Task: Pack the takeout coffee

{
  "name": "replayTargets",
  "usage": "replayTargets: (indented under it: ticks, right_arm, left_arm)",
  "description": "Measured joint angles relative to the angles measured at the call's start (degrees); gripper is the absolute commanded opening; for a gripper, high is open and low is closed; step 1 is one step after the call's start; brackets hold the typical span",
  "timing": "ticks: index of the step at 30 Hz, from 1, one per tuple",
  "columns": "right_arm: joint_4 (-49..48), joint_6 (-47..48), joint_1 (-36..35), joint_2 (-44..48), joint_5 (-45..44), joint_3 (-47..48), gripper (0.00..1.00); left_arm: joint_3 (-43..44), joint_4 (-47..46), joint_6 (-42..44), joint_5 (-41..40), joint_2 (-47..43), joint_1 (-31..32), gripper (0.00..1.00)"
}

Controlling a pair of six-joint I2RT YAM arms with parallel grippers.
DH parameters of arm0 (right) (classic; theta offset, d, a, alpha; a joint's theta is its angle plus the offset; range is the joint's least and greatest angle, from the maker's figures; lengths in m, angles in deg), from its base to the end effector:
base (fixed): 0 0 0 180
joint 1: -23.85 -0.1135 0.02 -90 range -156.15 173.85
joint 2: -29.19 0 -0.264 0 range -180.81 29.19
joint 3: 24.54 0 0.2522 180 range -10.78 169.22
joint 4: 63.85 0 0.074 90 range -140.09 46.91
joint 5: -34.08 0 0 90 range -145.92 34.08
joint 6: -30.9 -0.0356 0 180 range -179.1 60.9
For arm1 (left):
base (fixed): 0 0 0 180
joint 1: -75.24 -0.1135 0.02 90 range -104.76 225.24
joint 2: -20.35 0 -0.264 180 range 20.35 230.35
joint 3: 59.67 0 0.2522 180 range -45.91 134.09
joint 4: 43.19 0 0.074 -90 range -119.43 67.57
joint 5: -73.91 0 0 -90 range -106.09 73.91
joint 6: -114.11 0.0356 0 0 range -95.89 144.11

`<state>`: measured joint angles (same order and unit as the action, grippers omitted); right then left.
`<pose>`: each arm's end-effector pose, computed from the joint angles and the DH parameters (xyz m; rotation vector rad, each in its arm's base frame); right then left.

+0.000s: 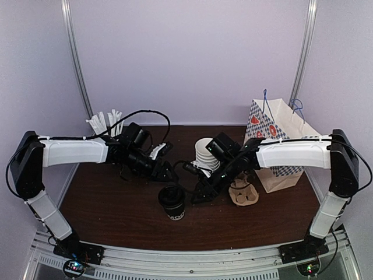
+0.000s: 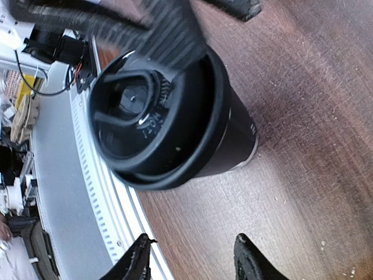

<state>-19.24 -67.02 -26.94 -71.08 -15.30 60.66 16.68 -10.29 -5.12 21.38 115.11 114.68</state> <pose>0.2106 0.2948 0.2205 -1.2651 2.4656 1.2558 0.2528 -0.2360 0.2171 0.5521 2.6211 -1.2716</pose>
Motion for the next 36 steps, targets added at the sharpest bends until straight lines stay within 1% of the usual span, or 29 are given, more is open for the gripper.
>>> replayTargets:
  ticks: [4,8,12,16,20,22,28,33,36]
  right_arm:
    - [2.95,2.97,0.02,1.33,0.00,1.60,0.51]
    - [5.95,6.75,0.02,2.60,0.02,5.27,0.51]
    - [7.43,9.51,0.02,3.28,-0.20,7.85,0.51]
    - [8.63,10.80,0.02,3.23,-1.42,8.26,0.49]
    - [8.98,10.78,0.02,2.71,-1.70,8.13,0.45]
    - [8.59,10.34,0.02,2.47,-1.68,7.54,0.44]
    - [7.43,7.93,0.02,1.88,-1.57,5.01,0.44]
    - [6.40,6.69,0.02,0.59,-1.27,4.68,0.48]
    - [5.84,6.19,0.02,0.15,-0.94,4.68,0.48]
  left_arm:
    - [0.98,2.01,0.24,-1.84,-0.39,-0.02,0.64]
    - [0.68,4.09,-0.07,-4.42,-2.40,-0.02,0.65]
    - [-2.73,5.25,-1.29,-7.02,-9.60,0.22,0.66]
    - [-6.32,6.38,-3.08,-8.85,-17.00,0.85,0.65]
    - [-10.49,6.16,-6.49,-10.49,-20.74,1.40,0.62]
    - [-12.81,5.77,-8.44,-11.19,-21.14,1.44,0.59]
    - [-17.97,1.70,-14.51,-11.52,-20.46,1.44,0.56]
    - [-18.64,-2.51,-17.40,-10.71,-18.53,1.44,0.55]
    - [-18.88,-4.76,-18.56,-9.97,-17.73,1.44,0.55]
